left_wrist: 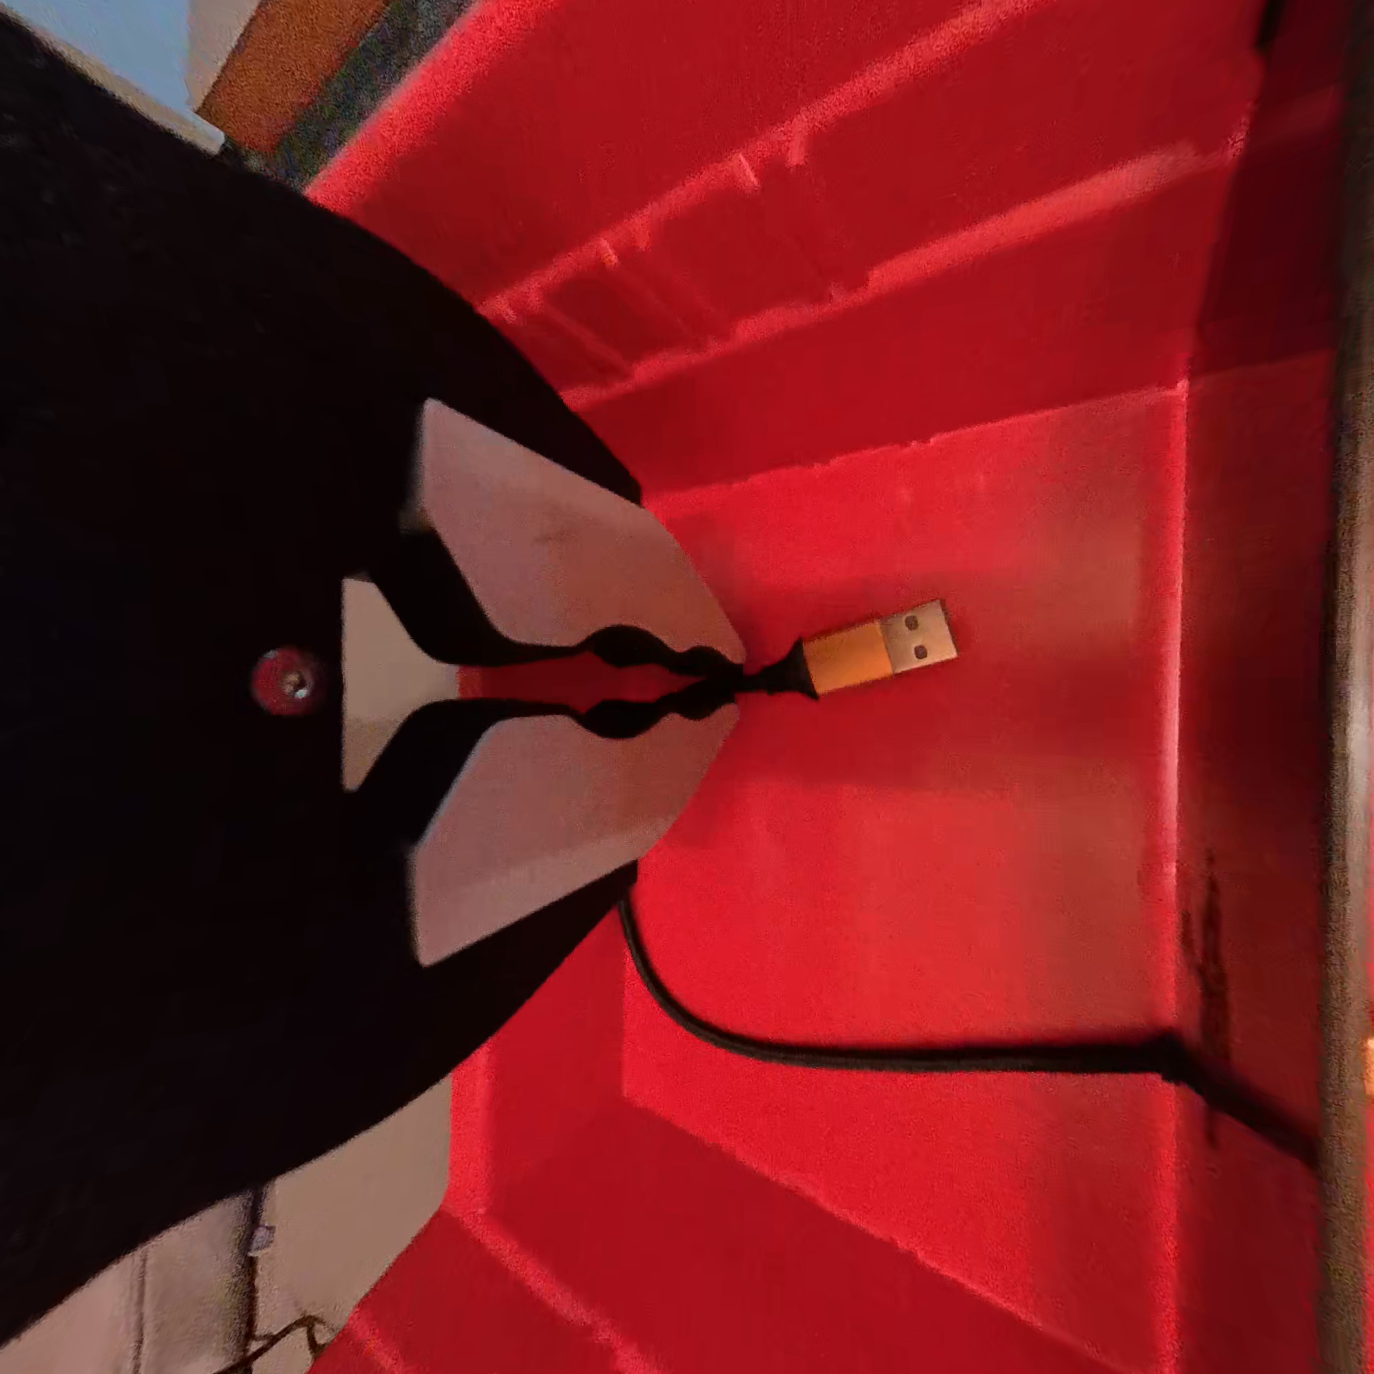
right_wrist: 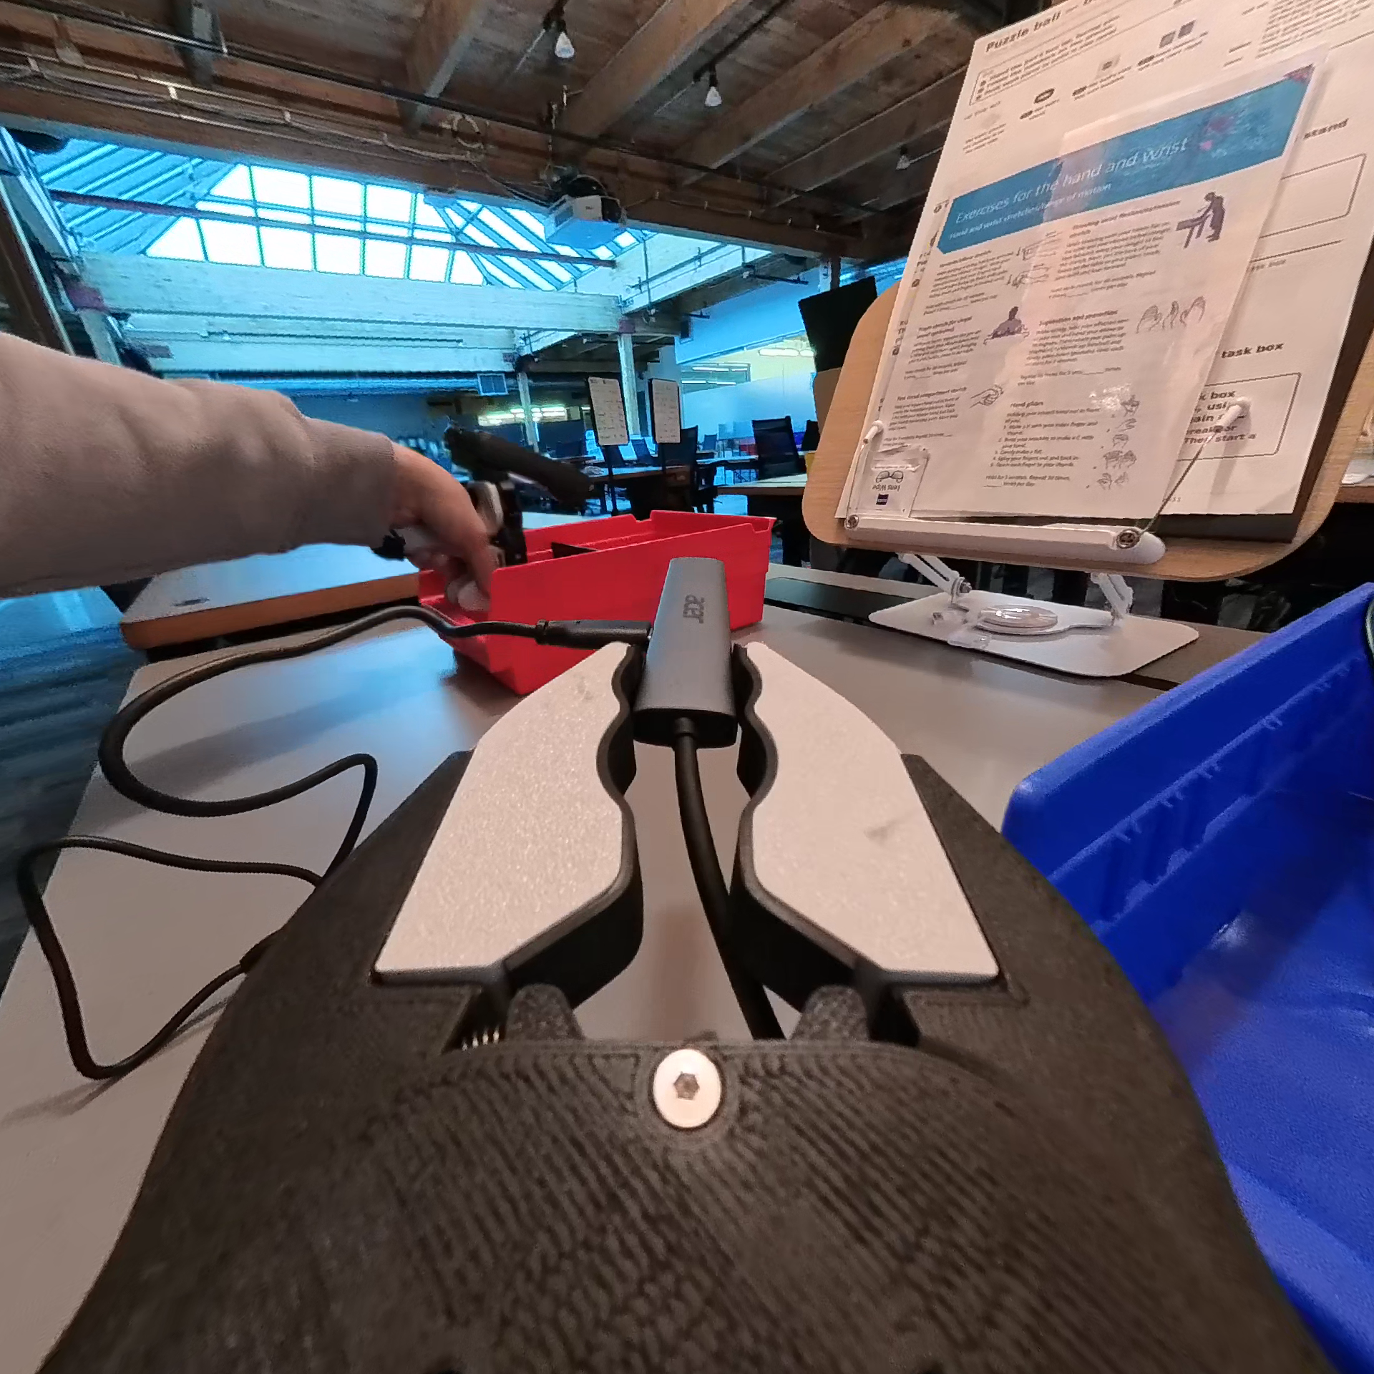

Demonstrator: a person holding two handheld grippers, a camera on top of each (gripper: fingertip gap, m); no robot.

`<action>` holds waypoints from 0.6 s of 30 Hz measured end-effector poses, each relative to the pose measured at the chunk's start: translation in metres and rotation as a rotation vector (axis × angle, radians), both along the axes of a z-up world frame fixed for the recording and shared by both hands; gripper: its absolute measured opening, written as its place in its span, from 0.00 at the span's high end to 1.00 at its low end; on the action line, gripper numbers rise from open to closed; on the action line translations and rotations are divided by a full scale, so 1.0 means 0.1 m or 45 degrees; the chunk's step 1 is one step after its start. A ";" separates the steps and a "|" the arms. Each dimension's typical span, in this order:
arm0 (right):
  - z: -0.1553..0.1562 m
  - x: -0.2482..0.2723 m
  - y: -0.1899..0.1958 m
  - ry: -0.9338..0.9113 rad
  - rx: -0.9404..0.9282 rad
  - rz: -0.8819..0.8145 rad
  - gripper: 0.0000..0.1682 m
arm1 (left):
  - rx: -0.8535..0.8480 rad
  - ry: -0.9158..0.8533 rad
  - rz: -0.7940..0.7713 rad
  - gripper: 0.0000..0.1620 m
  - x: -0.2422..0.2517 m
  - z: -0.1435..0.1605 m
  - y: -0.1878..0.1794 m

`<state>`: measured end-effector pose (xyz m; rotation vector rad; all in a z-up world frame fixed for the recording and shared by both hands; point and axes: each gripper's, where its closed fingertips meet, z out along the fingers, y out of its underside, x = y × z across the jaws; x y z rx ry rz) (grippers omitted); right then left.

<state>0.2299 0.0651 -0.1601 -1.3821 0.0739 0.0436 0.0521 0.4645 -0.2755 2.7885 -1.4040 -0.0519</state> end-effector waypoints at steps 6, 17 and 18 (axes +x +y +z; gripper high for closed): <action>0.01 0.01 -0.01 0.015 0.014 0.005 0.86 | 0.313 0.061 -0.286 0.98 -0.03 0.62 0.27; 0.02 0.01 -0.02 0.008 0.025 -0.002 0.86 | 0.539 0.232 -0.856 0.98 0.13 1.71 -0.10; 0.02 0.01 -0.02 0.006 0.023 -0.003 0.86 | 0.585 0.210 -0.853 0.98 0.14 1.86 -0.13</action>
